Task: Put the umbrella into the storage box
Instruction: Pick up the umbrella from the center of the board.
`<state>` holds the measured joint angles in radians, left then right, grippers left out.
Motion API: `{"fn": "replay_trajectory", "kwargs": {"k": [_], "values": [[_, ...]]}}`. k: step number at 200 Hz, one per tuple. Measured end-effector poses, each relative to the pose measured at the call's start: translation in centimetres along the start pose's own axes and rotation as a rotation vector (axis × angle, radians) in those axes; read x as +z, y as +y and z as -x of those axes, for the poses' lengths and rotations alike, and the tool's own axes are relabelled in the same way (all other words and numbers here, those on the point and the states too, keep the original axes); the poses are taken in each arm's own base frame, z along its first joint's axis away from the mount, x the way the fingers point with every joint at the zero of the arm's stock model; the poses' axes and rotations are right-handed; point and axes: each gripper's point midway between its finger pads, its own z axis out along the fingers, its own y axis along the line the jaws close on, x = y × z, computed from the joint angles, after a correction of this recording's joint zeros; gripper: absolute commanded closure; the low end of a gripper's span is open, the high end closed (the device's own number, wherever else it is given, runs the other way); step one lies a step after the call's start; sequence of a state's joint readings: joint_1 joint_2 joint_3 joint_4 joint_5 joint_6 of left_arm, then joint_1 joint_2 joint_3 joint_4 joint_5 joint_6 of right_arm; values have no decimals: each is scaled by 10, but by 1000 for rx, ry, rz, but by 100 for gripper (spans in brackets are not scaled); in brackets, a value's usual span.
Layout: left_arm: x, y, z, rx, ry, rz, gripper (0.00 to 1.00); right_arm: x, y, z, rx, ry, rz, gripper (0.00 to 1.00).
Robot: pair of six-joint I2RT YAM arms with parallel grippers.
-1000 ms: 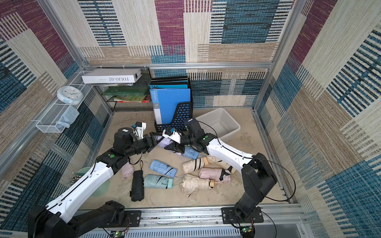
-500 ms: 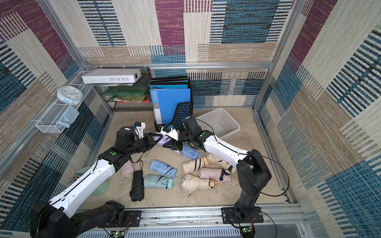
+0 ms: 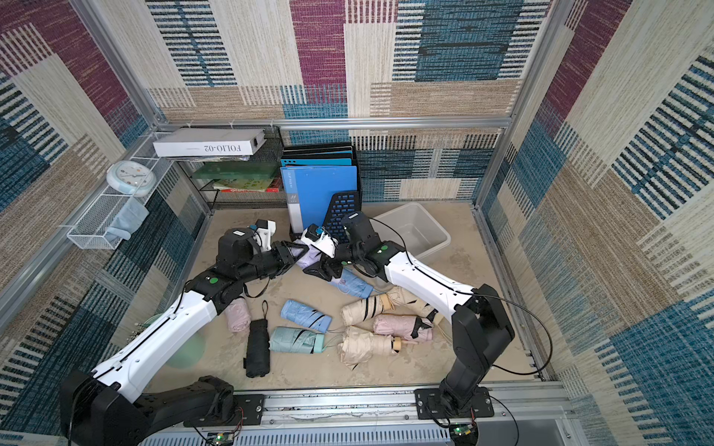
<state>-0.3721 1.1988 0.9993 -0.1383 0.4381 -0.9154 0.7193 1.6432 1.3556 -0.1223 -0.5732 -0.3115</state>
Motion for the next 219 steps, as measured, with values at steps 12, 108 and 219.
{"fn": "replay_trajectory", "kwargs": {"k": [12, 108, 219], "values": [[0, -3, 2, 7, -5, -5, 100, -7, -1, 7, -2, -9, -22, 15], [-9, -22, 43, 48, -195, -28, 100, -91, 4, 60, 170, -195, -247, 12], [-56, -123, 114, 424, -555, -201, 100, -155, -5, 109, 774, -458, -333, 14]]}}
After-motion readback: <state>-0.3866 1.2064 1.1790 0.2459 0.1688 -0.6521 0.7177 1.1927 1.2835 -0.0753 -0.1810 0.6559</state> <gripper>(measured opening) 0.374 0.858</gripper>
